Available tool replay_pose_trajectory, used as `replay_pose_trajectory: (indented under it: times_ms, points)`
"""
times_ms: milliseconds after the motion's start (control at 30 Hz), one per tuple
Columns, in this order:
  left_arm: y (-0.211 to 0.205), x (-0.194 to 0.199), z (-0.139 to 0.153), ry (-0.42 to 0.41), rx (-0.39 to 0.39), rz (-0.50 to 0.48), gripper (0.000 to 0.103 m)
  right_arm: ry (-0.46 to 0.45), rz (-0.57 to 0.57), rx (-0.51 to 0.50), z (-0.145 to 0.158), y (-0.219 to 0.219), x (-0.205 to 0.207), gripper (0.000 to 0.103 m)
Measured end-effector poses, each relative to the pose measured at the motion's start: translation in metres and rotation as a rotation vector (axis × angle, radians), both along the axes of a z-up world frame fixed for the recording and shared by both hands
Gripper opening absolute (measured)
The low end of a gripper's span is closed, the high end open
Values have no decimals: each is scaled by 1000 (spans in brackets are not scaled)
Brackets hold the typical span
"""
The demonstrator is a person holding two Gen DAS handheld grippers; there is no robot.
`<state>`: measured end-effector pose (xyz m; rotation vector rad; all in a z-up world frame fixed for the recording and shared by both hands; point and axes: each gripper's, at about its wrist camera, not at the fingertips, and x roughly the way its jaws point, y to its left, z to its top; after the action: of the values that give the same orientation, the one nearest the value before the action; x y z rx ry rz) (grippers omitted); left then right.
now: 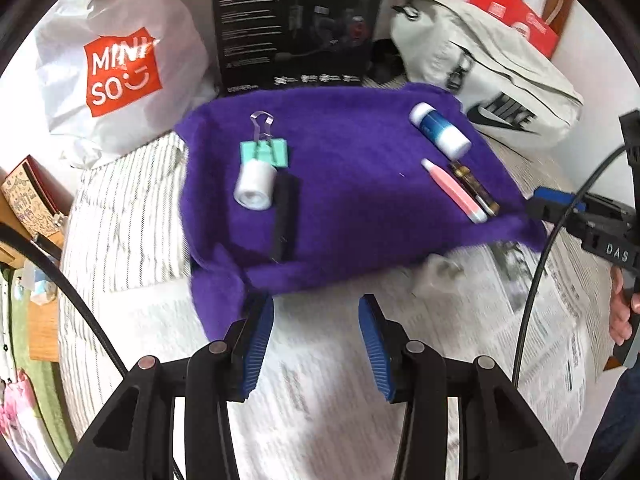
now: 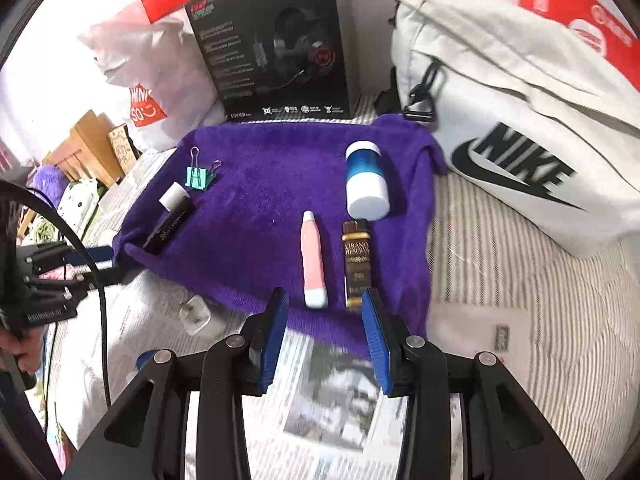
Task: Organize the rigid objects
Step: 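Grasp the white USB light with the left tool while the right tool grasps the white charger plug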
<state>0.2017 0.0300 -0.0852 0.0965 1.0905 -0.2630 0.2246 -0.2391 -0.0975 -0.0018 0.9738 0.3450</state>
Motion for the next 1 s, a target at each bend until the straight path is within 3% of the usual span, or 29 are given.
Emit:
replay_pose_trajectory:
  times_ms: [267, 433, 633, 900, 1000]
  points:
    - [-25, -51, -11, -3, -43, -73, 42, -34, -43, -7, 10, -7, -42, 39]
    - [-37, -77, -22, -4, -52, -128, 42, -80, -47, -7, 17, -10, -68, 46]
    - [-41, -86, -39, 2, -44, -128, 42, -101, -39, 6, 13, -13, -89, 46]
    - [-54, -86, -51, -33, 38, -133, 42, -65, -72, -3, -7, -28, -92, 46]
    - [-54, -87, -51, -46, 37, -145, 34, -58, -79, -2, -11, -32, -92, 46]
